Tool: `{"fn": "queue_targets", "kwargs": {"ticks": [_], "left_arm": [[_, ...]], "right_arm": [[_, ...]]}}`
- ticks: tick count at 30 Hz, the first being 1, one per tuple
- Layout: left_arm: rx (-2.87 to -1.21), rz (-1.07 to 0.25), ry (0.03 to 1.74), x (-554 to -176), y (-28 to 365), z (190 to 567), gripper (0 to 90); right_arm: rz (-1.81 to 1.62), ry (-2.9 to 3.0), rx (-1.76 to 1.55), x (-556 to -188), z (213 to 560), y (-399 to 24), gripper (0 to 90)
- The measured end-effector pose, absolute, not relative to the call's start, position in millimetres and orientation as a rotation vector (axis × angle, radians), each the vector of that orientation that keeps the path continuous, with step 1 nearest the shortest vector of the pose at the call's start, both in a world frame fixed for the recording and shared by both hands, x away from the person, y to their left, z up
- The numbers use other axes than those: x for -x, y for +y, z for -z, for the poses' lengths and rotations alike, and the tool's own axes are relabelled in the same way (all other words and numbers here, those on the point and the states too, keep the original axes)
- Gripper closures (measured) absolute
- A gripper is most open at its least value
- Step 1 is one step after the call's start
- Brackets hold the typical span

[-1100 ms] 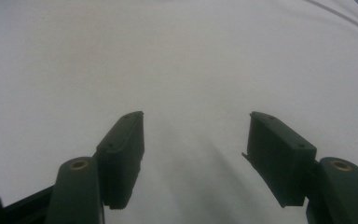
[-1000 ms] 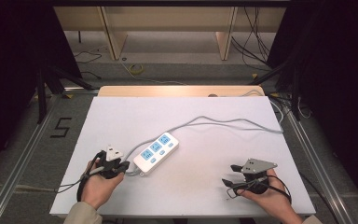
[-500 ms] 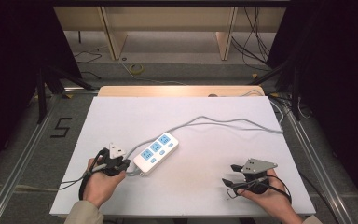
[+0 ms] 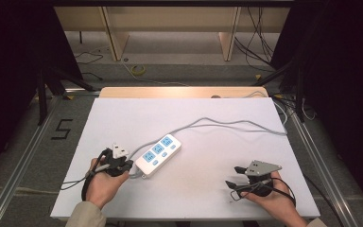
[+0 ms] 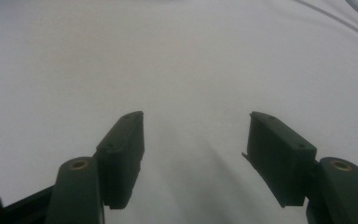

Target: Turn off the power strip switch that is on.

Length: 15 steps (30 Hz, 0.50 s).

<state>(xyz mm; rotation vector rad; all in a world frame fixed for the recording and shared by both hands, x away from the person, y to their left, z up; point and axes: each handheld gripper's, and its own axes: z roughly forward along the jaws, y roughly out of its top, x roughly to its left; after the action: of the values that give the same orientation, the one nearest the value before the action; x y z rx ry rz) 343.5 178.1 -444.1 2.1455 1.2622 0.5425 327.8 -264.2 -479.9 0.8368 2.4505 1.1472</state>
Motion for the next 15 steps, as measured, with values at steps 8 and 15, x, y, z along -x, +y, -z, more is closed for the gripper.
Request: {"fn": "queue_targets", "kwargs": {"ticks": [8, 15], "left_arm": [[-2.149, -0.537, 1.258, -346.8, 174.5, 441.5, 89.4], [-2.156, -0.530, 1.254, -349.7, 170.1, 440.4, 89.5]], "right_arm": [[-1.146, 2.450, -0.836, -327.6, 479.8, -264.2, 37.4], [-1.146, 2.451, -0.836, -327.6, 479.6, -264.3, 37.4]]}}
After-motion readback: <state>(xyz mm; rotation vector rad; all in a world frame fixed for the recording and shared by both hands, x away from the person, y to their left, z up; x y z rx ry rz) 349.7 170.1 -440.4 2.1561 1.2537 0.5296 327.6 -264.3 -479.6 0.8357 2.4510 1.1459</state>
